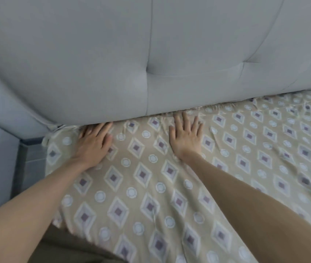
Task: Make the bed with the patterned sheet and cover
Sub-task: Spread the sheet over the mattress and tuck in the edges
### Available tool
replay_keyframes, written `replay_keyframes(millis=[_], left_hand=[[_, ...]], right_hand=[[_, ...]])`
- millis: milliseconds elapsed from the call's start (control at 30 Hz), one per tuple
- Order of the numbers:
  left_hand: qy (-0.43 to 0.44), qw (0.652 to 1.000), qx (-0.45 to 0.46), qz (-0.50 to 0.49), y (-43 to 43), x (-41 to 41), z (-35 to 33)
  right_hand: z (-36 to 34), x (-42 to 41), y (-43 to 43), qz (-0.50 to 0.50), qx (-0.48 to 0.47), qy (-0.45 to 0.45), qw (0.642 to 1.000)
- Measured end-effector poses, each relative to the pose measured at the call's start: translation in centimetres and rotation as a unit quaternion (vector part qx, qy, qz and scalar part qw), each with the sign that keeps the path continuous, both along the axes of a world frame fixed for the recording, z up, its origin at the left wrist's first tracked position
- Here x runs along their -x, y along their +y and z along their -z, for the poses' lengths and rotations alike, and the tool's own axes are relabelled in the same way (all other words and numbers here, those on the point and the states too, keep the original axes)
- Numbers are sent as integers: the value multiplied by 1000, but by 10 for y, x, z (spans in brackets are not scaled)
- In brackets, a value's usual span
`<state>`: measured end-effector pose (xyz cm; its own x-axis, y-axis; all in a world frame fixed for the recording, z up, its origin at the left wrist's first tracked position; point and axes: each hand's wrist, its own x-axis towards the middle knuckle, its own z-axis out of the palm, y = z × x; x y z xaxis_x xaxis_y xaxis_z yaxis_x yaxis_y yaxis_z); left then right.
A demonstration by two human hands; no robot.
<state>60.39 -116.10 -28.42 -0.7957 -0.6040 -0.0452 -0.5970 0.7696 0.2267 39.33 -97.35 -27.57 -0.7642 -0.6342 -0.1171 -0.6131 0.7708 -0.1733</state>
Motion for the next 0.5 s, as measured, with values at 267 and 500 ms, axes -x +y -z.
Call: replay_keyframes(millis=[267,500], left_hand=[[36,997,11,-67,-9,-57,-5],[26,986,-82,-143,-37,-85,3]], right_hand=[[-2,-78,-72,-126,6,24,992],[-2,-109,-114,-156,42,35,986]])
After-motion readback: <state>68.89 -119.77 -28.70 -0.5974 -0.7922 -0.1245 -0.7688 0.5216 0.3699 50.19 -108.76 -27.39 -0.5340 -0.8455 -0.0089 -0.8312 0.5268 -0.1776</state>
